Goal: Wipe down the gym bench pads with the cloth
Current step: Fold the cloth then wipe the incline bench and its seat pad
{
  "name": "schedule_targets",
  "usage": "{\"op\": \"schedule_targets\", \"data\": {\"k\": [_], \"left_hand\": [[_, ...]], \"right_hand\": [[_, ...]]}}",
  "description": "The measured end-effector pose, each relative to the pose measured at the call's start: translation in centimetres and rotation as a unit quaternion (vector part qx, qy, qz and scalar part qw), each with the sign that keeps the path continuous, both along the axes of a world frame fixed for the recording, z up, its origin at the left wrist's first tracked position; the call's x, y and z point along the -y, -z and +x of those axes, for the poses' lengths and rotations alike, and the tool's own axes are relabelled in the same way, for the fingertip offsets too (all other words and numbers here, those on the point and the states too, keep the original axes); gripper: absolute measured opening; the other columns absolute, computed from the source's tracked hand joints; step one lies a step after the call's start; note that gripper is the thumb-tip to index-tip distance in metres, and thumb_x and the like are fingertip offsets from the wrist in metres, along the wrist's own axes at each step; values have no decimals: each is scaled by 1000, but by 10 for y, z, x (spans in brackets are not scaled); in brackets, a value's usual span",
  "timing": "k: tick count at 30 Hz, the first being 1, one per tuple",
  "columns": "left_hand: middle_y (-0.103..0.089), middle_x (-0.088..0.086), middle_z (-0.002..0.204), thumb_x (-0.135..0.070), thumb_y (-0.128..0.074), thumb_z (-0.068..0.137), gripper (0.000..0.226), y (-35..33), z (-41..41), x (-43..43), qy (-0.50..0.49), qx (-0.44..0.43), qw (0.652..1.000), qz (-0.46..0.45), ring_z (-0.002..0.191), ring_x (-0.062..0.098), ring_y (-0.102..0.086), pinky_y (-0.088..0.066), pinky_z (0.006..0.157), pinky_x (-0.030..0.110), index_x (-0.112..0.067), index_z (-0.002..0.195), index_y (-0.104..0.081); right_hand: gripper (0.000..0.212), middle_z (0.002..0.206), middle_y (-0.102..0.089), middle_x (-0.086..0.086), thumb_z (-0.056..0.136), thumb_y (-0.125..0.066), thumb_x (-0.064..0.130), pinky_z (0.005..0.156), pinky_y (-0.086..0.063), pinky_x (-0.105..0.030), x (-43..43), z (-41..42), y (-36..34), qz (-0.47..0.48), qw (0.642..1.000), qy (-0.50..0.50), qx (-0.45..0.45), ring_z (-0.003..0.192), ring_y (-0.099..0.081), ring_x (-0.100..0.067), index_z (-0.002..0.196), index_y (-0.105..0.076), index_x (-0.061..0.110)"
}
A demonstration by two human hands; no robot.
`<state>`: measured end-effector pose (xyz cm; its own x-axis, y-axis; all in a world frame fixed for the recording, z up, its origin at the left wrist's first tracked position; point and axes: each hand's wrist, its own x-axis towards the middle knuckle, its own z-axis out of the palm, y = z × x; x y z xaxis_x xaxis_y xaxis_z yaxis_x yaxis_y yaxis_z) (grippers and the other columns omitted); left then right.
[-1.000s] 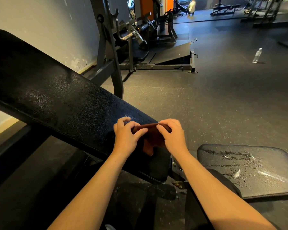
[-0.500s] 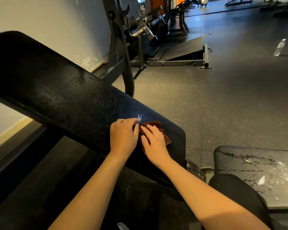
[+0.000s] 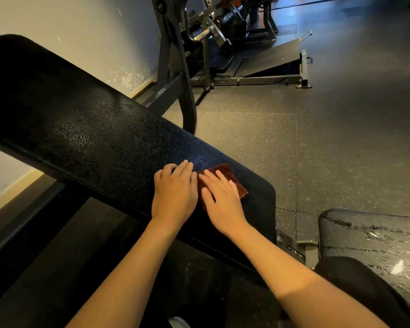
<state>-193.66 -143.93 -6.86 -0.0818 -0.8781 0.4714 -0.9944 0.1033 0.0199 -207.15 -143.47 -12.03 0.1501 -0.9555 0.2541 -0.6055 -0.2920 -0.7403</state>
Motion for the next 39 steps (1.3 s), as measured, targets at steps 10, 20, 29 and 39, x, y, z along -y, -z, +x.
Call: {"op": "schedule_targets", "data": {"k": [10, 20, 29, 39], "left_hand": [[-62, -4, 138, -38, -34, 103, 48, 1, -3, -4, -8, 31, 999, -1, 124, 22, -52, -35, 105, 43, -19, 137, -61], [-68, -3, 128, -35, -41, 100, 41, 1, 0, -5, 28, 30, 999, -10, 121, 22, -56, -38, 102, 44, -19, 131, -65], [-66, 8, 132, -29, -39, 100, 46, -5, 17, -6, 62, -14, 997, -42, 120, 29, -58, -46, 103, 45, -8, 130, -66], [-60, -5, 141, -37, -37, 101, 48, -2, 14, -16, 0, 56, 998, -5, 131, 22, -49, -32, 113, 48, -20, 139, -60]], "right_hand": [[49, 166, -14, 12, 109, -22, 37, 124, -5, -50, 46, -5, -3, 43, 997, 43, -57, 154, -5, -13, 158, -23, 33], [46, 163, -20, 17, 108, -29, 37, 122, -1, -40, -5, -12, 4, -8, 997, -47, -54, 152, -3, -5, 155, -29, 36], [48, 166, -14, 13, 108, -25, 38, 122, 1, -48, 10, 13, -15, 54, 998, 3, -35, 153, -3, -11, 157, -26, 34], [51, 168, -7, 9, 108, -15, 41, 120, 2, -58, 34, 0, -10, 75, 993, 40, -83, 154, 4, -25, 159, -15, 37]]}}
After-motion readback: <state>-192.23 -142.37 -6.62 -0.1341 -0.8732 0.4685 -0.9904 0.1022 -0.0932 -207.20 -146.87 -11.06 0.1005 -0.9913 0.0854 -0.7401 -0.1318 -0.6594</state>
